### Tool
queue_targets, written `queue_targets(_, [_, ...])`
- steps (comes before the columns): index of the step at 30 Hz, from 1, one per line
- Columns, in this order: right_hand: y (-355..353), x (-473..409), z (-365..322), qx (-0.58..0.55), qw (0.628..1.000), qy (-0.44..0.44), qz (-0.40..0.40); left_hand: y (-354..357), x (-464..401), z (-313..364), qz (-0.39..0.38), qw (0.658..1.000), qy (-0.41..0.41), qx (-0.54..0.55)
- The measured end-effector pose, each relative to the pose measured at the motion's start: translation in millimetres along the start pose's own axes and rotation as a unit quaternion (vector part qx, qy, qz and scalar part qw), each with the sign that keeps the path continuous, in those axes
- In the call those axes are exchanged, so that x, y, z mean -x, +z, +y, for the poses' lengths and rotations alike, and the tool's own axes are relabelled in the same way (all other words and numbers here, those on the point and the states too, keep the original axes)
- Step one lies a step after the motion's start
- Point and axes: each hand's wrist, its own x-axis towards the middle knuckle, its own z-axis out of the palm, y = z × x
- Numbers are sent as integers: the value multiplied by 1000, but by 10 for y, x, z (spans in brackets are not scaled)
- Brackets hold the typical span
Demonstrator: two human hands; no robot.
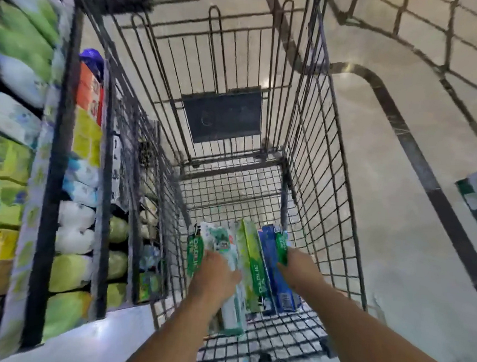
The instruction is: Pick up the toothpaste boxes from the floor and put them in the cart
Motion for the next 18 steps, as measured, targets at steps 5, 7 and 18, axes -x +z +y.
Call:
queue_targets(5, [99, -135, 73, 12, 999, 25, 18, 121, -46, 7, -7, 1000, -10, -8])
queue_targets(7, [78, -129, 83, 10, 999, 29, 10, 92, -31, -15, -10, 1000, -10, -22])
queue_targets(18, [-105, 90, 51, -46, 998, 30, 3, -230, 101, -18, -5, 998, -6, -56])
